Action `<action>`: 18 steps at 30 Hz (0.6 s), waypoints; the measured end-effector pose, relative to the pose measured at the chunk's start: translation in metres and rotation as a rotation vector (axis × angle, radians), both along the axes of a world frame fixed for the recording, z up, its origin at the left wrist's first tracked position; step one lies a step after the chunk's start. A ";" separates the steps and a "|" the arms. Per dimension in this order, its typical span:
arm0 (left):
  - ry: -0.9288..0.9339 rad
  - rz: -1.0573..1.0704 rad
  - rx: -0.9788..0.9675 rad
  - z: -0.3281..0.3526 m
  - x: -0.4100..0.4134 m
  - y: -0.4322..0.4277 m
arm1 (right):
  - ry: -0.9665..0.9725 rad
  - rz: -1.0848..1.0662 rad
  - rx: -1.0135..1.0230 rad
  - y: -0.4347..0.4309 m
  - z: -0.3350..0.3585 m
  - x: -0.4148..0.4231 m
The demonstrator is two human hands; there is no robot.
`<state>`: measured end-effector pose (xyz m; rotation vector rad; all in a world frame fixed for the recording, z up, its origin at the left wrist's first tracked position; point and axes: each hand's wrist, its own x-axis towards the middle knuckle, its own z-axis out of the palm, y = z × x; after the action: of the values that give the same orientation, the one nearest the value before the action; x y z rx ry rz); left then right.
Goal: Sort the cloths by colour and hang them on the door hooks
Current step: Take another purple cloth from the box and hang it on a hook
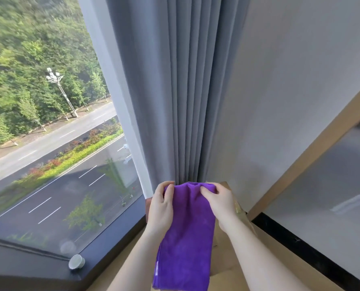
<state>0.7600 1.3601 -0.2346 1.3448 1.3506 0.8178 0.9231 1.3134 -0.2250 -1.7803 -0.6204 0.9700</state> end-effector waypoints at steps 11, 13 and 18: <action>-0.124 -0.020 0.116 0.072 0.044 -0.031 | 0.087 -0.079 0.182 -0.064 0.050 0.061; -0.126 -0.053 0.129 0.082 0.048 -0.034 | 0.087 -0.089 0.221 -0.073 0.060 0.069; -0.152 -0.143 0.192 0.102 0.064 -0.045 | 0.011 -0.129 0.265 -0.092 0.076 0.092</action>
<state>0.8235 1.3147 -0.1327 1.4773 1.0664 0.9505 1.0153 1.2217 -0.1489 -1.5588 -0.5904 0.7708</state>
